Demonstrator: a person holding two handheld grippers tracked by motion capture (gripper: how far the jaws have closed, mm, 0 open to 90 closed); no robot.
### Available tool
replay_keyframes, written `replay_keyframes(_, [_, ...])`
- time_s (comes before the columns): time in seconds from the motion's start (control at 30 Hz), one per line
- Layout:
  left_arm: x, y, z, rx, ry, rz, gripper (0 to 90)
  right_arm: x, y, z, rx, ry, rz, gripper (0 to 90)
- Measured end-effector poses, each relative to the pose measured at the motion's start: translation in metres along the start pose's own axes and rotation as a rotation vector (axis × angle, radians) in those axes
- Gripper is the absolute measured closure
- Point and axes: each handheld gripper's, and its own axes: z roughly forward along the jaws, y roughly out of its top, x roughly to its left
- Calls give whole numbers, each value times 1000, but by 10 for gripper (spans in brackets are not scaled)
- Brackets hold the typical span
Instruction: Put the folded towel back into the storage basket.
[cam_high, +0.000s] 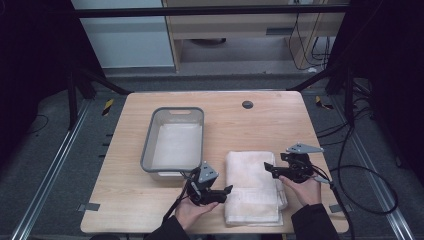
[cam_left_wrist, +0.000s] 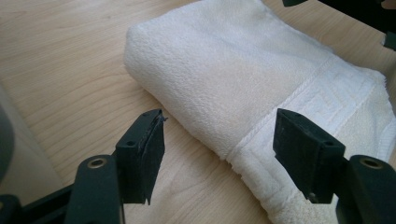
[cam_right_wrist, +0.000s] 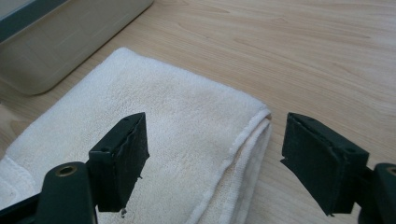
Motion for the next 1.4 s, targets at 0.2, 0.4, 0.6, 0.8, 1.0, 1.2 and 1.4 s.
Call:
replay_keyframes(0.2, [-4, -1, 6, 22, -3, -3, 325, 2, -3, 8, 25, -1, -7, 229])
replay_keyframes(0.4, [-5, -3, 15, 38, -5, -5, 313, 2, -6, 12, 32, -2, 1, 234])
replay_keyframes(0.6, [-4, -7, 23, 57, -11, -17, 300, -7, -14, 16, 38, 9, 57, 244])
replay_keyframes(0.8, [-5, -10, 29, 63, -31, -33, 281, -8, -18, 22, 63, 16, 55, 248])
replay_keyframes(1.0, [-9, -13, 36, 86, -33, -18, 275, -7, -21, 28, 90, 25, 60, 261])
replay_keyframes(1.2, [-8, -15, 41, 102, -32, -28, 276, -5, -23, 32, 111, 26, 57, 272])
replay_keyframes(1.4, [-5, -17, 46, 118, -56, -56, 280, -6, -25, 36, 131, 32, 70, 282])
